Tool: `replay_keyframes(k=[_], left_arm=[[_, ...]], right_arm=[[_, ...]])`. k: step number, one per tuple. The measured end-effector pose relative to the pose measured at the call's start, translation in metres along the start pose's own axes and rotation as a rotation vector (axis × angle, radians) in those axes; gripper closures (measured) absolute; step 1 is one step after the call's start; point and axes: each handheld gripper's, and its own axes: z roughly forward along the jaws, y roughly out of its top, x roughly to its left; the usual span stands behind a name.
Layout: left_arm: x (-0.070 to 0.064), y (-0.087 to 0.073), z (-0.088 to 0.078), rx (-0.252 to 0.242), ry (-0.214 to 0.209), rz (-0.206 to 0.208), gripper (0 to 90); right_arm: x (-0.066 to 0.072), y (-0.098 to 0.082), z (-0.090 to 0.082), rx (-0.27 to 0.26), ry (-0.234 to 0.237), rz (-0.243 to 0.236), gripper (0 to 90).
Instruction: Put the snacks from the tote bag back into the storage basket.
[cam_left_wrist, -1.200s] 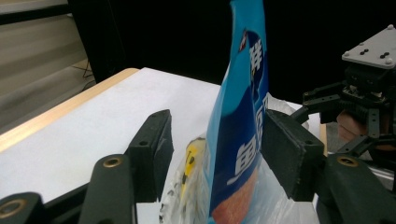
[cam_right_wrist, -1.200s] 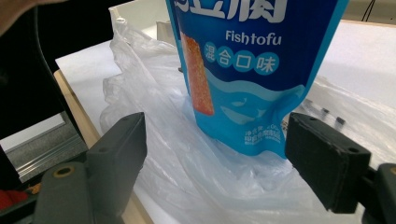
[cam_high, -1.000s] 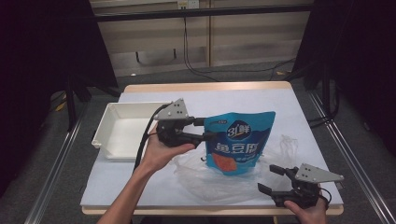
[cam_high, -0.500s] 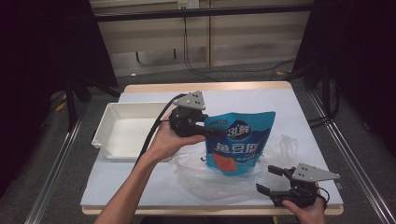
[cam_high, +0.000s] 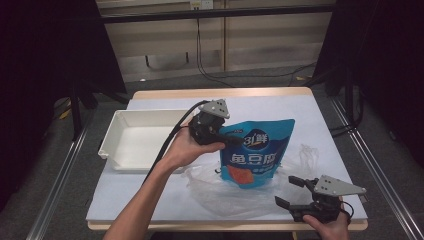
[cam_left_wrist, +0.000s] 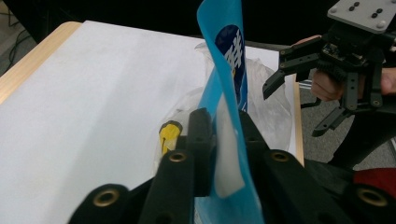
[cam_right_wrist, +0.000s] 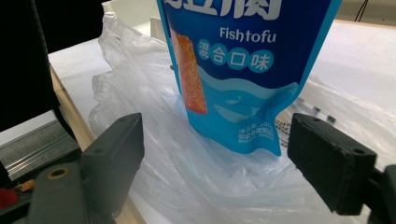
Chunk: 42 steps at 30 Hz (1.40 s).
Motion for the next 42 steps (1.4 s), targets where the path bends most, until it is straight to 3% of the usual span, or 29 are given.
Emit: replay_keyframes(k=[6, 11, 14, 19, 23, 27, 29, 34, 38, 42], left_arm=[[0.001, -0.001, 0.010, 0.031, 0.002, 0.002, 70.2], [0.004, -0.001, 0.013, 0.044, -0.048, 0.007, 89.4], [0.006, 0.000, 0.013, 0.042, -0.060, -0.005, 90.0], [0.004, 0.002, 0.014, 0.047, -0.045, 0.015, 90.0], [-0.001, 0.006, 0.016, 0.059, -0.007, 0.055, 90.0], [0.002, 0.011, 0.019, 0.050, -0.020, 0.035, 90.0], [0.002, 0.012, 0.020, 0.049, -0.006, 0.044, 90.0], [0.004, 0.018, 0.021, 0.070, -0.017, 0.055, 90.0], [0.005, 0.020, 0.024, 0.042, -0.026, 0.033, 90.0], [0.003, 0.025, 0.026, 0.059, -0.024, 0.051, 90.0]], right_arm=[[0.002, 0.001, -0.002, -0.032, -0.037, -0.012, 6.3], [0.002, 0.001, -0.003, -0.044, -0.054, -0.020, 4.7], [0.001, 0.001, -0.003, -0.040, -0.058, -0.014, 4.6], [-0.001, 0.001, -0.004, -0.041, -0.055, -0.013, 4.6], [-0.001, 0.001, -0.003, -0.033, -0.055, -0.012, 4.8], [-0.002, 0.001, -0.003, -0.040, -0.054, -0.011, 5.1], [-0.002, 0.001, -0.005, -0.038, -0.060, -0.013, 5.2], [-0.003, 0.000, -0.004, -0.036, -0.058, -0.012, 6.0], [-0.003, 0.000, -0.003, -0.032, -0.059, -0.009, 6.2], [-0.003, 0.000, -0.004, -0.036, -0.055, -0.016, 6.2]])
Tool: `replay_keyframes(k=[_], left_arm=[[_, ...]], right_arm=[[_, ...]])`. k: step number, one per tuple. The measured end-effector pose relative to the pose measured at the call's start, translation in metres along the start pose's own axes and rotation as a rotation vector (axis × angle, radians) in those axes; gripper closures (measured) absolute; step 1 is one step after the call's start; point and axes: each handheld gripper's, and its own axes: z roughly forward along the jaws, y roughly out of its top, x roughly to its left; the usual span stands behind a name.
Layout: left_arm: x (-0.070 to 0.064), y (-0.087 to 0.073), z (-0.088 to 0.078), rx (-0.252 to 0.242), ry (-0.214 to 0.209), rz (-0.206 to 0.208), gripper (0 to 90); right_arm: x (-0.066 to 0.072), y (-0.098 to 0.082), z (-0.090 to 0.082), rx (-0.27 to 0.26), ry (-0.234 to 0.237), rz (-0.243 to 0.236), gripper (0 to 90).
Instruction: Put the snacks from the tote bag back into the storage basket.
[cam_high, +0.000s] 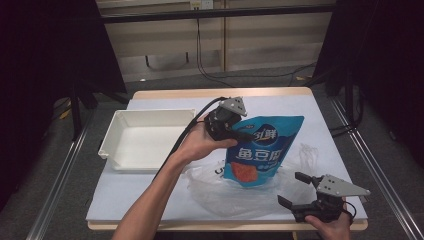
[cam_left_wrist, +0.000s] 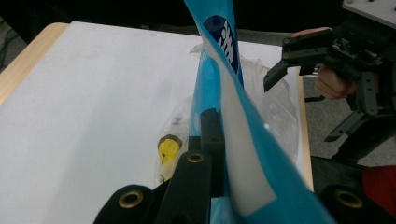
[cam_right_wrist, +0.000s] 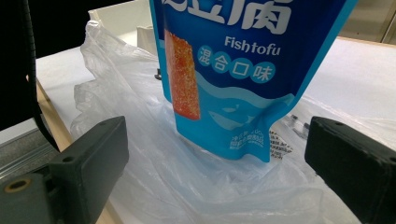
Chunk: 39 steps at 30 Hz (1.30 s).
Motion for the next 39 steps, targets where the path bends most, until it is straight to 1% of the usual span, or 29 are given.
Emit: replay_keyframes(k=[1, 4, 5, 7, 8, 9, 10, 11, 12, 13, 14, 15, 16, 19, 21, 22, 24, 25, 26, 27, 28, 29, 32, 33, 34, 36, 37, 38, 39], left_arm=[[-0.002, 0.002, 0.001, -0.003, 0.009, -0.003, 90.0], [-0.002, 0.009, 0.000, 0.015, 0.012, 0.004, 90.0], [-0.002, 0.010, -0.001, 0.005, 0.001, 0.001, 90.0], [-0.002, 0.012, -0.001, 0.002, 0.008, -0.007, 90.0], [-0.002, 0.012, -0.002, 0.007, -0.001, -0.002, 90.0], [-0.002, 0.013, -0.001, 0.008, 0.005, 0.001, 90.0], [-0.002, 0.014, -0.001, 0.006, 0.003, -0.008, 90.0], [-0.002, 0.015, -0.002, 0.013, 0.001, -0.002, 90.0], [-0.002, 0.015, -0.002, 0.014, 0.009, 0.002, 90.0], [-0.003, 0.016, -0.003, 0.014, 0.002, 0.000, 90.0], [-0.002, 0.018, -0.004, 0.020, 0.009, 0.015, 90.0], [-0.003, 0.019, -0.005, 0.011, 0.006, 0.008, 90.0], [-0.004, 0.021, -0.006, 0.008, 0.007, 0.013, 90.0], [-0.005, 0.024, -0.012, 0.001, 0.016, 0.025, 90.0], [-0.005, 0.026, -0.016, 0.001, 0.021, 0.023, 90.0], [-0.005, 0.027, -0.018, 0.008, 0.028, 0.032, 90.0], [-0.006, 0.028, -0.021, 0.017, 0.044, 0.034, 90.0], [-0.007, 0.028, -0.023, 0.009, 0.045, 0.029, 90.0], [-0.006, 0.029, -0.025, 0.013, 0.044, 0.031, 90.0], [-0.006, 0.029, -0.027, 0.001, 0.046, 0.026, 90.0], [-0.006, 0.030, -0.030, 0.005, 0.044, 0.030, 90.0], [-0.005, 0.030, -0.033, -0.002, 0.036, 0.027, 90.0], [-0.005, 0.032, -0.040, -0.009, 0.043, 0.028, 90.0], [-0.006, 0.032, -0.041, -0.014, 0.053, 0.030, 90.0], [-0.005, 0.034, -0.043, -0.014, 0.053, 0.029, 90.0], [-0.006, 0.035, -0.046, 0.002, 0.061, 0.043, 90.0], [-0.006, 0.036, -0.048, 0.004, 0.056, 0.046, 90.0], [-0.006, 0.036, -0.049, -0.003, 0.066, 0.046, 90.0], [-0.006, 0.036, -0.052, -0.002, 0.061, 0.037, 90.0]], right_arm=[[0.000, 0.000, 0.000, -0.002, -0.002, 0.000, 6.2], [-0.001, 0.000, -0.001, -0.002, -0.009, 0.005, 6.2], [-0.001, 0.000, -0.001, 0.000, -0.013, 0.005, 6.2], [-0.001, 0.000, -0.001, 0.000, -0.018, 0.004, 6.4], [-0.001, 0.000, -0.001, -0.001, -0.019, 0.004, 6.4], [-0.001, 0.000, -0.001, -0.002, -0.015, 0.003, 6.4], [-0.001, 0.000, -0.001, -0.004, -0.012, 0.001, 6.5], [-0.001, 0.000, 0.000, -0.003, -0.011, 0.000, 6.4], [-0.001, 0.000, 0.000, -0.003, -0.010, 0.000, 6.5], [-0.001, 0.000, 0.000, -0.002, -0.011, -0.002, 6.4], [-0.001, 0.000, 0.000, -0.001, -0.010, 0.001, 6.5], [-0.002, 0.000, 0.000, -0.003, -0.012, -0.001, 6.4], [-0.002, 0.000, 0.000, -0.001, -0.011, 0.001, 6.5], [-0.001, 0.000, 0.000, 0.002, -0.012, 0.000, 6.7], [-0.001, 0.000, 0.000, 0.000, -0.010, -0.003, 6.7], [-0.001, 0.000, 0.000, 0.001, -0.012, 0.000, 6.8], [-0.002, 0.000, 0.000, -0.001, -0.009, 0.001, 6.7], [-0.002, -0.001, 0.000, -0.001, -0.010, -0.001, 6.7], [-0.002, -0.001, 0.000, 0.000, -0.010, -0.002, 6.7], [-0.002, -0.001, 0.000, 0.000, -0.013, -0.001, 6.7], [-0.002, -0.001, 0.000, 0.001, -0.013, -0.001, 6.7], [-0.001, -0.001, 0.000, 0.000, -0.010, -0.001, 6.7], [-0.001, -0.001, 0.000, 0.001, -0.009, -0.001, 6.7], [-0.001, -0.001, 0.000, 0.001, -0.010, 0.000, 6.7], [-0.001, -0.001, 0.000, 0.002, -0.011, -0.002, 6.7], [-0.001, -0.001, 0.000, 0.000, -0.007, -0.001, 6.7], [-0.001, -0.001, 0.000, -0.001, -0.006, -0.002, 6.7], [-0.001, -0.001, 0.000, -0.001, -0.008, -0.002, 6.7], [-0.001, 0.000, 0.000, 0.000, -0.008, -0.002, 6.7]])
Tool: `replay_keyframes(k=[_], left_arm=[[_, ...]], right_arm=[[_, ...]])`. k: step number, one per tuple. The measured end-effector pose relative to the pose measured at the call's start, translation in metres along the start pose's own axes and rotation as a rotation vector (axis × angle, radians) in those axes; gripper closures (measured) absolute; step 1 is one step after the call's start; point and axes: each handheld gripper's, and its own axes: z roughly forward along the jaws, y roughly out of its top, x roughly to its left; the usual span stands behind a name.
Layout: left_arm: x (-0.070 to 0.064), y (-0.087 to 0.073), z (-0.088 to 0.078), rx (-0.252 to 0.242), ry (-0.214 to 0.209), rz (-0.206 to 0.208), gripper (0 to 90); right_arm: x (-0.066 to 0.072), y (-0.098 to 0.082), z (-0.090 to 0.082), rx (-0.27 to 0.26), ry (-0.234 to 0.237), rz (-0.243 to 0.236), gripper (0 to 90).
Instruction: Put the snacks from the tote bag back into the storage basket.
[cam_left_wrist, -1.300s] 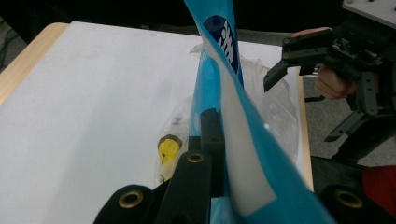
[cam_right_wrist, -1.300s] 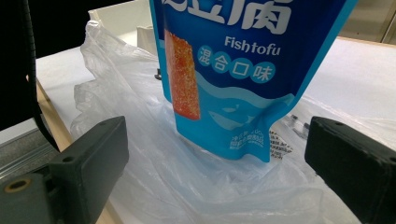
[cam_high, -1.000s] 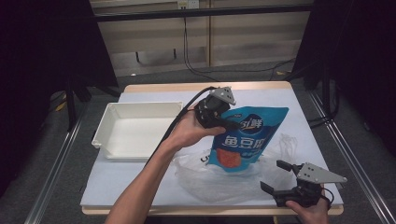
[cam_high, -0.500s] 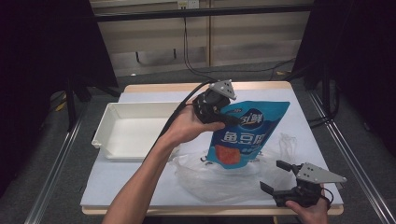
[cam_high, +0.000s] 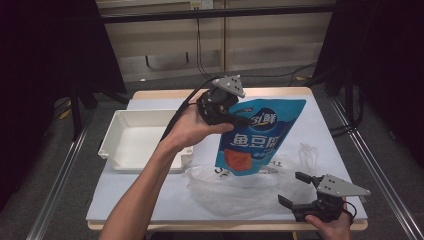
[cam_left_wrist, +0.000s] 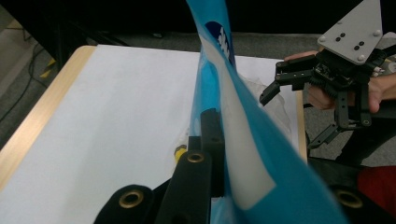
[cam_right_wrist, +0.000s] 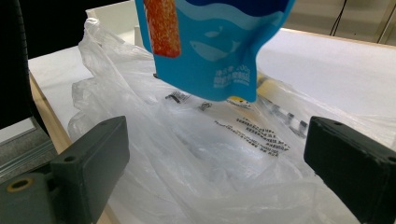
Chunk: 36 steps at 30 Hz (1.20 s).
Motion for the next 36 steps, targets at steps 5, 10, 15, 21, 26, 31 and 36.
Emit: replay_keyframes(k=[5, 10, 15, 21, 26, 31, 36], left_arm=[[0.003, -0.001, -0.011, -0.027, 0.008, -0.013, 90.0], [0.003, 0.002, -0.017, -0.029, 0.031, -0.005, 90.0], [0.007, 0.001, -0.027, -0.036, 0.042, -0.010, 90.0], [0.015, -0.003, -0.045, -0.046, 0.064, -0.023, 90.0], [0.018, -0.006, -0.061, -0.053, 0.090, -0.029, 90.0], [0.027, -0.012, -0.073, -0.060, 0.118, -0.068, 90.0], [0.038, -0.020, -0.082, -0.067, 0.150, -0.102, 90.0]], right_arm=[[0.000, 0.000, 0.000, 0.004, -0.003, 0.003, 6.7], [0.001, 0.000, 0.001, 0.002, -0.004, 0.007, 6.7], [0.001, 0.000, 0.000, -0.002, -0.003, 0.006, 6.7], [0.000, 0.000, 0.001, 0.003, -0.009, 0.007, 6.7], [0.000, 0.000, 0.002, 0.004, -0.003, 0.004, 6.7], [0.001, 0.000, 0.003, 0.006, 0.001, 0.005, 6.7], [0.000, 0.000, 0.003, 0.010, 0.001, 0.006, 6.7]])
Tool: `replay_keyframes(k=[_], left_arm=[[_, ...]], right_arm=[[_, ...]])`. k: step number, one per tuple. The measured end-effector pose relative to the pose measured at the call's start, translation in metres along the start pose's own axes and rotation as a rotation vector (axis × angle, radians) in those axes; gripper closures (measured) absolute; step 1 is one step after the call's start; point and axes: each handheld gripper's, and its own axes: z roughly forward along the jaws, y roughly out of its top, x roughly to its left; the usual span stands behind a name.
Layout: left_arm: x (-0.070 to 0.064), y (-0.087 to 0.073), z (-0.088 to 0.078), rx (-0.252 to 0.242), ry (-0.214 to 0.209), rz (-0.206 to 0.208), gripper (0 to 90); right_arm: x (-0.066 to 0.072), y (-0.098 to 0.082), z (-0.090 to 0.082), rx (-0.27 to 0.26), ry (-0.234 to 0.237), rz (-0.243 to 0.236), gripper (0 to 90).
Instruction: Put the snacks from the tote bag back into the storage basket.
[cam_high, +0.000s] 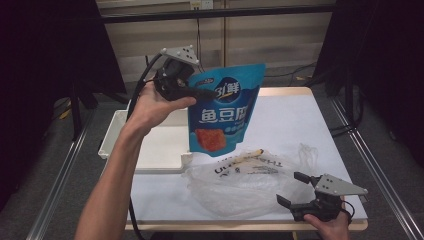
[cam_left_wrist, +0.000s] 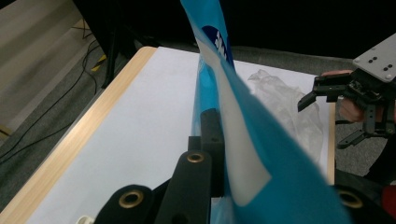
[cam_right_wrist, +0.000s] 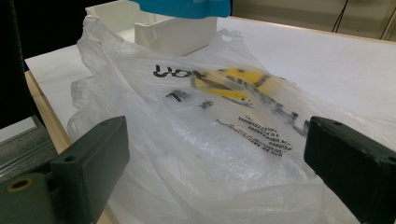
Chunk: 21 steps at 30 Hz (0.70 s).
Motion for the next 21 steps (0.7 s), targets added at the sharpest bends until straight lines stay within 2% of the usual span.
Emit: replay_keyframes(k=[5, 6, 9, 11, 15, 21], left_arm=[[0.015, -0.002, -0.015, 0.000, 0.031, -0.018, 90.0], [0.017, -0.003, -0.018, -0.011, 0.036, -0.033, 90.0], [0.022, -0.004, -0.025, -0.017, 0.046, -0.030, 90.0], [0.024, -0.006, -0.029, -0.024, 0.074, -0.034, 90.0], [0.031, -0.015, -0.032, -0.043, 0.071, -0.064, 90.0], [0.039, -0.024, -0.044, -0.036, 0.095, -0.089, 90.0]], right_arm=[[-0.001, -0.001, 0.001, 0.001, 0.000, 0.003, 6.9], [-0.001, -0.001, 0.001, 0.004, 0.000, 0.007, 6.9], [0.000, 0.000, 0.002, 0.006, 0.000, 0.001, 6.9], [0.000, 0.000, 0.003, 0.007, 0.001, 0.000, 6.9], [0.000, 0.000, 0.003, 0.009, 0.002, 0.002, 7.0], [-0.001, -0.001, 0.003, 0.010, 0.002, 0.001, 7.0]])
